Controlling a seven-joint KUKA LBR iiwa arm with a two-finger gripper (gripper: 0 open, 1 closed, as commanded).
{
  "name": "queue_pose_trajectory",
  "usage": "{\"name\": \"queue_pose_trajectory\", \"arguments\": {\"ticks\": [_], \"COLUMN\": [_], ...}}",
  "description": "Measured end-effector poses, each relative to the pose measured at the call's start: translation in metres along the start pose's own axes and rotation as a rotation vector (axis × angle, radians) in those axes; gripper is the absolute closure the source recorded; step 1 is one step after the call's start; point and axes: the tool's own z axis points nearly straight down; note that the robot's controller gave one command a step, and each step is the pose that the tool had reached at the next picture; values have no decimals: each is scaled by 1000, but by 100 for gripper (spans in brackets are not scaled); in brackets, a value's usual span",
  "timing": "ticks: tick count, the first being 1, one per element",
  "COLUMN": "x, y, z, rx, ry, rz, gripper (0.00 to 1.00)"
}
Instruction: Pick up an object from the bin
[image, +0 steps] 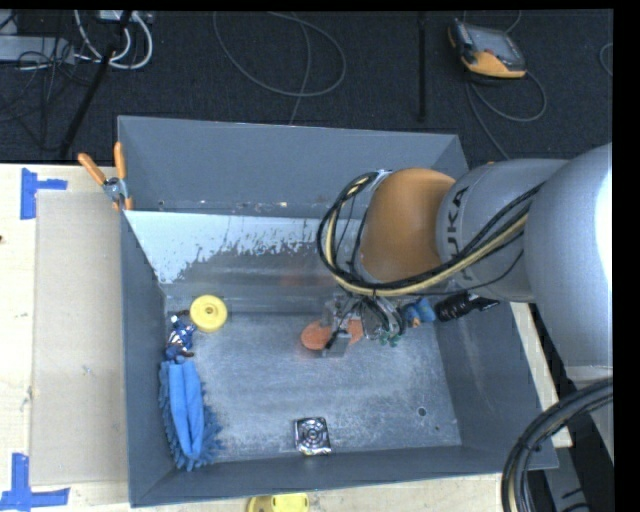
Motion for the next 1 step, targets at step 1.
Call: {"name": "queue_pose_trajectory", "arguments": {"ticks": [1], "x": [0], "y": [0], "z": [0], "rx": [0], "ry": [0], "rz": [-1], "gripper": [100]}}
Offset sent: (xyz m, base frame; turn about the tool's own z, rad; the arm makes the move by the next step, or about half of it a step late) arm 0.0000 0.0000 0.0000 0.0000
